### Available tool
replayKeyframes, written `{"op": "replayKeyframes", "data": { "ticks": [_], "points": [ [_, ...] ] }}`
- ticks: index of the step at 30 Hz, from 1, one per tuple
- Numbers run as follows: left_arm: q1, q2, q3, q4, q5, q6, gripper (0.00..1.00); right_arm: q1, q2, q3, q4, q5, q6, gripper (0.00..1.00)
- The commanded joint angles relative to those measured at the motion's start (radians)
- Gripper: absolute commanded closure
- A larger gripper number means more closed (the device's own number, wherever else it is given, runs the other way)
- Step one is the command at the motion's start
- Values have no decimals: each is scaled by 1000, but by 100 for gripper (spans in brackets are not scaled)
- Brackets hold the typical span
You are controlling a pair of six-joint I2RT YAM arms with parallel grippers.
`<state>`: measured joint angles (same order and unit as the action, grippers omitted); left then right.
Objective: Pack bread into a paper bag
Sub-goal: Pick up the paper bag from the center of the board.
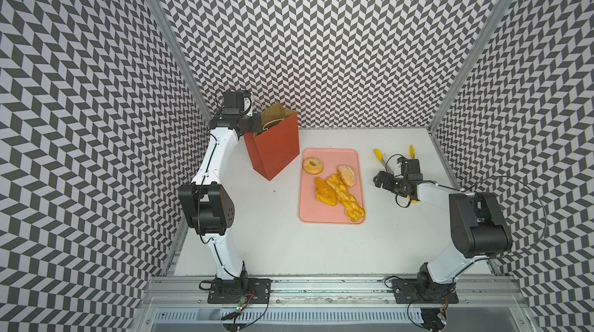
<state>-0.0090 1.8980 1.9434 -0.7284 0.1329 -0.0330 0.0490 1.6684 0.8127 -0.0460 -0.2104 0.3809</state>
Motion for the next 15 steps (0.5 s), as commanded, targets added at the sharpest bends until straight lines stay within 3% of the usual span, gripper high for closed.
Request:
{"op": "replayKeyframes", "data": {
  "ticks": [1,10,15],
  "points": [
    [-8,-48,6,-19,26,-2,89,-5,24,-13,-34,-7,-5,2],
    [-27,-188,-133,-2,54,-86,93,-3,34,-8,-34,-21,-9,2],
    [-62,-294,-226,-26,3,-110,93,-3,39,-6,-35,-27,-9,2]
  ]
}}
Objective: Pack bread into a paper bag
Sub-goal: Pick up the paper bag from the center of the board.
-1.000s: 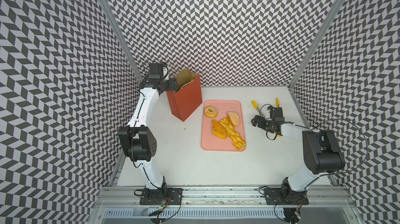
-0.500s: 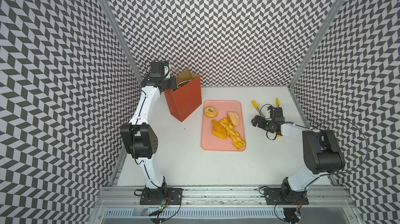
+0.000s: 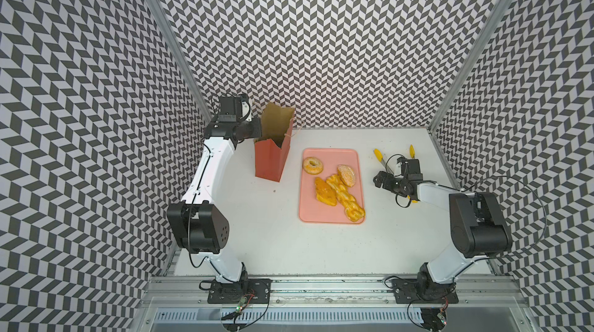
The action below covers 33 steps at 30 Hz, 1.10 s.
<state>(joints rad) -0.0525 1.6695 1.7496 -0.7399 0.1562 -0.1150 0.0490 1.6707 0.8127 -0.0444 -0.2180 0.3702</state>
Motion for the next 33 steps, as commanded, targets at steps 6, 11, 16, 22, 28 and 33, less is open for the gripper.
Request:
{"op": "replayKeyframes", "data": {
  "ticks": [6,11,16,22,28,33],
  "points": [
    [-20,-231,-208,-7,-43,-74,92,-2,43,-4,-38,-24,0,3],
    [-24,-337,-327,-1,-26,-113,91,0,51,2,-41,-27,-2,3],
    [-26,-431,-408,20,-12,-168,91,5,50,2,-41,-27,-2,3],
    [-27,-498,-469,50,41,-219,91,10,57,6,-47,-17,-2,3],
    [-27,-534,-489,93,104,-261,91,12,63,11,-52,-8,-3,3],
    [-27,-529,-497,99,102,-255,91,14,64,11,-53,1,-4,3]
  ]
}}
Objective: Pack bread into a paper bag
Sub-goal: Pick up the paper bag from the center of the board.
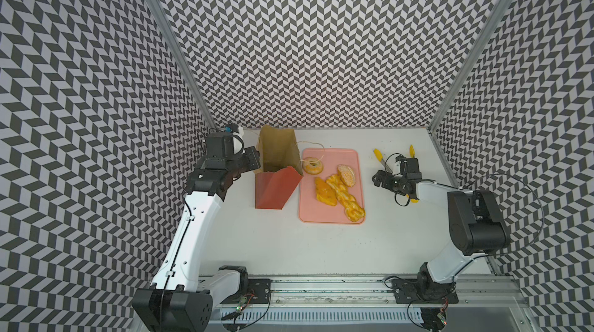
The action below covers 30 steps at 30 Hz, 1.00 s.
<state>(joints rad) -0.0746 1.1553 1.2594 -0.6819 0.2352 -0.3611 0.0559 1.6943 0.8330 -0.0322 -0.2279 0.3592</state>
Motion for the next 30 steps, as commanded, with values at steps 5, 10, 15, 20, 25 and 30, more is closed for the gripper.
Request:
{"op": "replayKeyframes", "data": {
  "ticks": [5,10,15,20,25,30],
  "points": [
    [-4,-13,-8,56,44,-2,91,10,45,-8,-68,14,7,3],
    [-4,-27,-55,104,65,5,91,12,35,-10,-67,11,7,5],
    [-4,-25,-86,139,79,15,91,12,19,-14,-68,24,9,12],
    [-4,-23,-94,154,70,34,90,12,14,-12,-67,30,10,31],
    [-4,-19,-93,160,66,55,90,10,13,2,-79,34,9,91],
    [-5,-16,-104,173,70,67,90,9,7,9,-80,27,11,100]
  ]
}}
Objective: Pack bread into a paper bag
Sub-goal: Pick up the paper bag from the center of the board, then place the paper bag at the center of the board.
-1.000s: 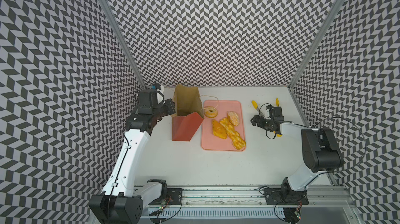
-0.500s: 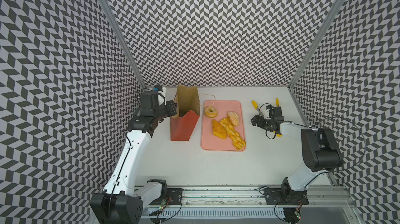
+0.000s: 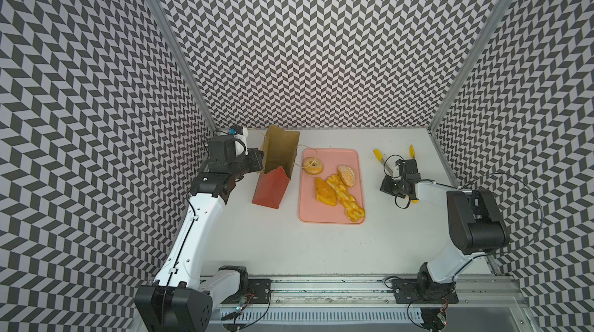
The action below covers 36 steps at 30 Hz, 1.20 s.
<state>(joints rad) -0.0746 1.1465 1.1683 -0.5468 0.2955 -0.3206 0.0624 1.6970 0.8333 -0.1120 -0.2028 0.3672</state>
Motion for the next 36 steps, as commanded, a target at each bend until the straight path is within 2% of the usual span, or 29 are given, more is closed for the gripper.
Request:
{"op": "replayKeyframes", "data": {
  "ticks": [1,13,18,22,25,27,36],
  "points": [
    [-4,-5,-14,41,9,29,90,4,0,13,-5,-4,1,100],
    [-4,-7,-42,53,11,51,90,4,-131,104,-133,106,2,100],
    [-4,-13,-45,51,9,62,90,4,-172,107,-191,194,14,77],
    [-5,-17,-48,51,8,73,90,2,-183,110,-232,259,27,69],
    [-5,-21,-51,53,13,77,90,-4,-157,129,-284,337,46,68],
    [-5,-28,-54,54,14,82,90,-13,-143,132,-294,356,56,64],
    [-4,-33,-55,57,22,86,89,-29,-92,137,-282,326,41,61]
  ]
}}
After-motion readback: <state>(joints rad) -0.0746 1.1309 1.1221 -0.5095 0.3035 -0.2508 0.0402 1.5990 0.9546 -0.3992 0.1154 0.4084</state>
